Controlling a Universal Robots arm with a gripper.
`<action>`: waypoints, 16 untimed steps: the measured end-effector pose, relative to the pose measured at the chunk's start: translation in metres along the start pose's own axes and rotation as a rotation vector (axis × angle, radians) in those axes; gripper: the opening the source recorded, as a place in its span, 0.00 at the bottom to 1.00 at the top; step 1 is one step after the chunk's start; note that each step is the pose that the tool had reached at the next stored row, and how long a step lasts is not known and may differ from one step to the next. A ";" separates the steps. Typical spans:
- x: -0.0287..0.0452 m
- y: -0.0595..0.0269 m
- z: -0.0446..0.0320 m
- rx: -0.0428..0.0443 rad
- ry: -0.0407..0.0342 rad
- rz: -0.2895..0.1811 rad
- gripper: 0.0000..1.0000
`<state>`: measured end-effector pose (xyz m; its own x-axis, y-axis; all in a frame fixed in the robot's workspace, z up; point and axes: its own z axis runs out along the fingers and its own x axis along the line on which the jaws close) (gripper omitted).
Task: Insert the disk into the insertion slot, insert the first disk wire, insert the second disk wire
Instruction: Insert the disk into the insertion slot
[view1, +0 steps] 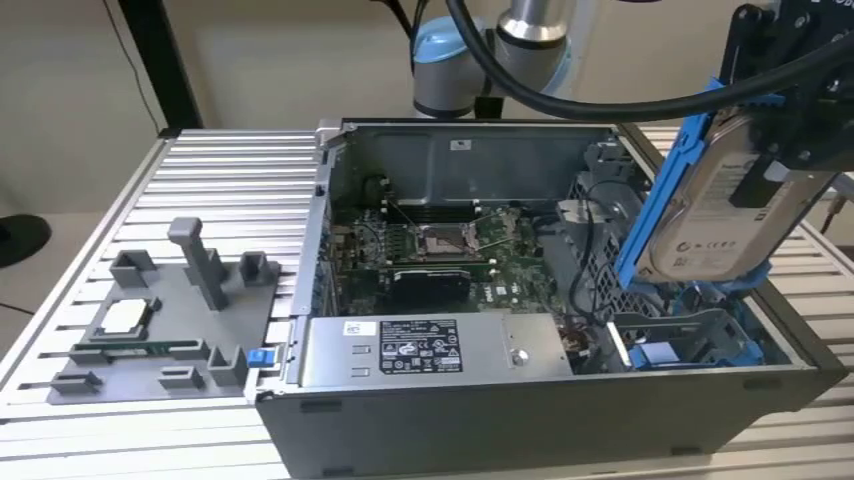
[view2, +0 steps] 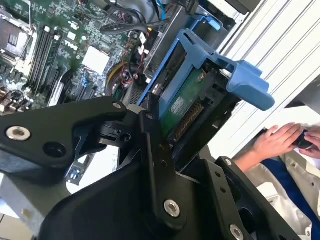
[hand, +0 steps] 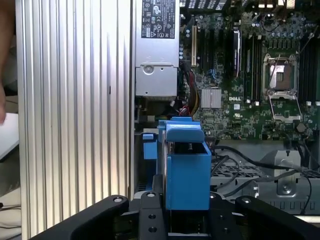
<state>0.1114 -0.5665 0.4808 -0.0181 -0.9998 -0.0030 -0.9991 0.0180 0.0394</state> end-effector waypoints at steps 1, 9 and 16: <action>0.0001 -0.0007 0.0007 0.0000 -0.0003 0.000 0.00; 0.0014 -0.0094 0.0044 0.0000 -0.0020 0.000 0.00; 0.0020 -0.0116 0.0057 0.0000 -0.0021 0.000 0.00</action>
<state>0.1227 -0.5687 0.4746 -0.0181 -0.9998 -0.0052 -0.9991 0.0179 0.0395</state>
